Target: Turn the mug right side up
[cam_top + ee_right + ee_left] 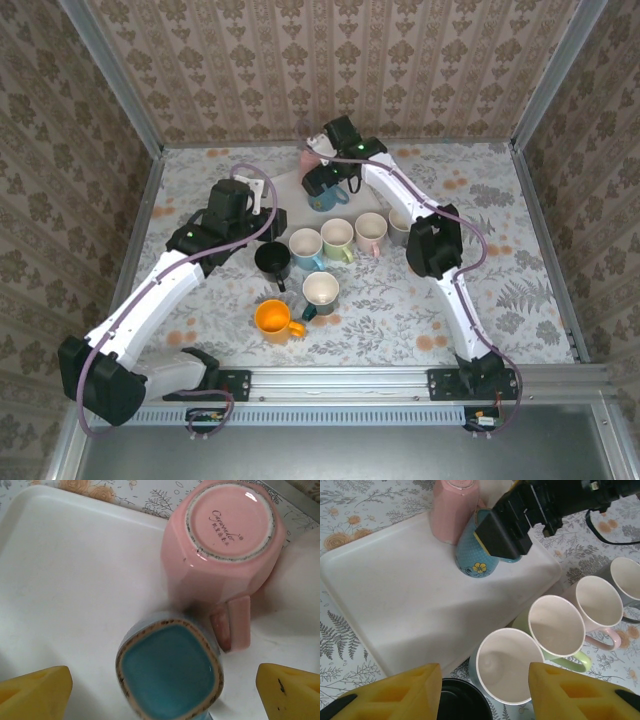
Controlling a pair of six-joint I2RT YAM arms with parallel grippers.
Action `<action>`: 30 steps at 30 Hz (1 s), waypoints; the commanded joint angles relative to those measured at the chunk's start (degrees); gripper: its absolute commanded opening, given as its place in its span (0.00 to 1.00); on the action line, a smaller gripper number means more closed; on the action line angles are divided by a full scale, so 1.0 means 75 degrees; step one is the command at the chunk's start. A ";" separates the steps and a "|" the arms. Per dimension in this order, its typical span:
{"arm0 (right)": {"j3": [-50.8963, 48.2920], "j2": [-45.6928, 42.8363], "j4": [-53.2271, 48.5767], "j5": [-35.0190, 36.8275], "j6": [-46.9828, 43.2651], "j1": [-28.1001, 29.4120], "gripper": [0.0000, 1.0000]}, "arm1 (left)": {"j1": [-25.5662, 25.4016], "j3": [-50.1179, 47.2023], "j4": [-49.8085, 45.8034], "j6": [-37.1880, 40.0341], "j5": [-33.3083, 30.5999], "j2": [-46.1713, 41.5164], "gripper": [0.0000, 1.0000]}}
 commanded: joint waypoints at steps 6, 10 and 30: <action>0.0383 0.0569 -0.0402 0.0163 -0.0104 0.0103 0.90 | 0.0024 -0.0047 0.0209 -0.0146 0.0100 0.0107 0.51; 0.0391 0.0747 -0.0335 0.0162 -0.0044 0.0112 0.86 | 0.0088 -0.0032 0.0206 -0.0201 0.0197 0.0180 0.50; 0.0188 0.0503 -0.0285 -0.0111 0.0020 0.0055 0.34 | 0.0159 -0.0089 0.0167 -0.0154 0.0041 0.0204 0.50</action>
